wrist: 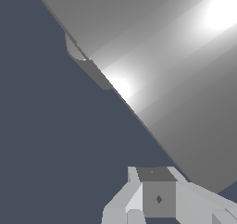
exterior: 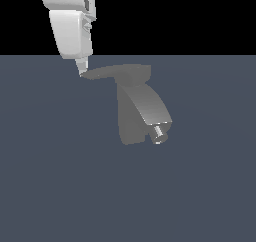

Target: Turn on the faucet by rotating a designated handle.

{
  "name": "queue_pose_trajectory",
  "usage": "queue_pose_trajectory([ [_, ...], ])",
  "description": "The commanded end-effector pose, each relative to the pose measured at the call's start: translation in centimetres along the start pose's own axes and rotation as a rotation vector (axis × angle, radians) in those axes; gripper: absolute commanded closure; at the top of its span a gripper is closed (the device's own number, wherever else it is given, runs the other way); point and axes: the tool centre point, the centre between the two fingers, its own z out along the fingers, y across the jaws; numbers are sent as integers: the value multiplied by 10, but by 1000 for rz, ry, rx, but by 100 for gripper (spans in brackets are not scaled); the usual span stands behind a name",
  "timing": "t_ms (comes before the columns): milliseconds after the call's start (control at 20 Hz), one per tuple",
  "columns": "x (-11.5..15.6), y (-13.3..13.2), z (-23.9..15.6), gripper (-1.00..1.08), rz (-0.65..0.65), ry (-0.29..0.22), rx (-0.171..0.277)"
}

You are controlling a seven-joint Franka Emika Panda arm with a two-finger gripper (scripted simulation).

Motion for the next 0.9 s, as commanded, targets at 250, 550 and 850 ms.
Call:
queue_pose_trajectory([
  [250, 1, 14, 0, 108, 0, 0, -1],
  [550, 14, 29, 0, 108, 0, 0, -1],
  [850, 27, 44, 0, 108, 0, 0, -1],
])
